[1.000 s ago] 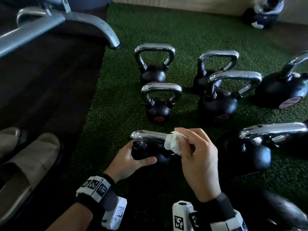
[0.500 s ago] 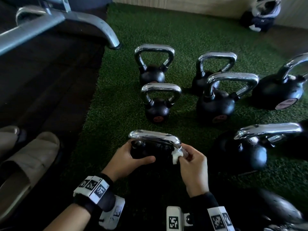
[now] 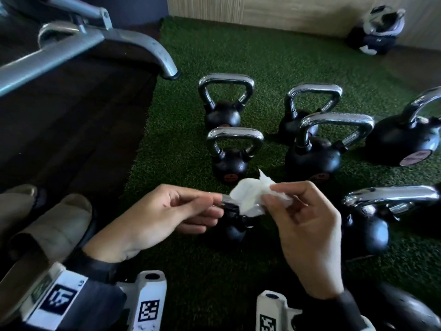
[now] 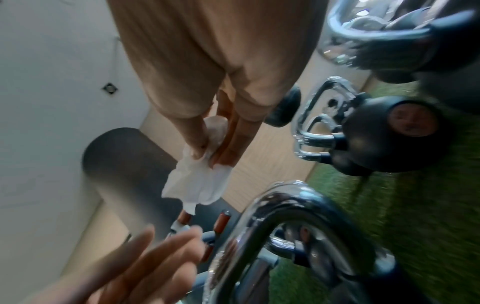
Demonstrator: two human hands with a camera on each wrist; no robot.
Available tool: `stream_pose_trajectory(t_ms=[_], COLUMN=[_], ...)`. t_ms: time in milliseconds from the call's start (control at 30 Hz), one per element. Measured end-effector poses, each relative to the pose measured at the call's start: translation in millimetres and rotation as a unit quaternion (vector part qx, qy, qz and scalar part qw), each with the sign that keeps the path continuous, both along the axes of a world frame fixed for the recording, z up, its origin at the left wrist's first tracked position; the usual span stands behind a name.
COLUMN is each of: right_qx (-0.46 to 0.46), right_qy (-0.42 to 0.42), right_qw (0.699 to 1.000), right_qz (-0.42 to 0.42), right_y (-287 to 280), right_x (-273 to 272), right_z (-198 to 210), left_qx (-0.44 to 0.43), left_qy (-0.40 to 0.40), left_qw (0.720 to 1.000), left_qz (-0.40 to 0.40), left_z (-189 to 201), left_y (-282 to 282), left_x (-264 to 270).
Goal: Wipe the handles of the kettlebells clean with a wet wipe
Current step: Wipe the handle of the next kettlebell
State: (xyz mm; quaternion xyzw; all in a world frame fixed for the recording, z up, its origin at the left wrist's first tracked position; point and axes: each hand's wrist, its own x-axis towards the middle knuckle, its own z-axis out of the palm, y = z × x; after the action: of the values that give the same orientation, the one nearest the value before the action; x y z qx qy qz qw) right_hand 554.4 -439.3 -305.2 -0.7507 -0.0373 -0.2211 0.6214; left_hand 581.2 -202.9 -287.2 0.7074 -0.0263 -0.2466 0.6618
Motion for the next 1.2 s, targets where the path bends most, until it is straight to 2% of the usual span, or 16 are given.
stream_pose_trajectory(t_ms=[100, 167, 233, 333, 400, 467, 533, 567, 633, 700, 800, 967, 1100, 1200], right_qx=[-0.055, -0.107, -0.145, -0.169, -0.143, -0.046, 0.024, 0.013, -0.022, -0.016, -0.025, 0.008, 0.036, 0.033], right_qy=[-0.023, -0.044, -0.069, -0.061, -0.049, -0.013, 0.055, 0.099, 0.189, 0.241, 0.227, 0.193, 0.191, 0.182], right_qw=[0.997, 0.992, 0.986, 0.981, 0.984, 0.996, 0.998, 0.995, 0.98, 0.965, 0.971, 0.98, 0.98, 0.982], right_qz=[0.05, 0.052, 0.047, 0.066, 0.094, 0.079, 0.02, 0.009, 0.052, 0.099, 0.076, 0.057, 0.041, 0.04], right_y=[17, 25, 30, 29, 18, 1, -16, -22, -24, -17, -3, 4, 7, 8], right_x=[5, 9, 12, 13, 10, 8, 12, 14, 15, 14, 18, 21, 18, 19], right_z=[13, 12, 10, 9, 5, -9, -37, -54, -84, -103, -115, -121, -127, -128], left_qx=[-0.071, -0.098, -0.11, -0.112, -0.113, -0.092, 0.007, 0.069, 0.179, 0.261, 0.317, 0.308, 0.297, 0.256], left_qy=[0.011, 0.017, 0.014, -0.018, -0.048, -0.117, -0.245, -0.312, -0.43, -0.489, -0.508, -0.505, -0.548, -0.515], left_qw=[0.997, 0.995, 0.993, 0.992, 0.988, 0.979, 0.949, 0.926, 0.872, 0.829, 0.8, 0.797, 0.775, 0.796], left_qz=[0.007, 0.007, 0.03, 0.06, 0.09, 0.141, 0.196, 0.203, 0.152, 0.072, 0.04, 0.123, 0.102, 0.19], left_z=[10, 12, 13, 10, 8, 5, 1, -1, -10, -22, -37, -47, -58, -72], left_y=[-10, -15, -18, -21, -22, -22, -21, -22, -26, -34, -44, -24, -19, -12], left_x=[-1, -3, -4, -5, -5, -5, -5, -4, -4, -7, -12, -6, -8, -3])
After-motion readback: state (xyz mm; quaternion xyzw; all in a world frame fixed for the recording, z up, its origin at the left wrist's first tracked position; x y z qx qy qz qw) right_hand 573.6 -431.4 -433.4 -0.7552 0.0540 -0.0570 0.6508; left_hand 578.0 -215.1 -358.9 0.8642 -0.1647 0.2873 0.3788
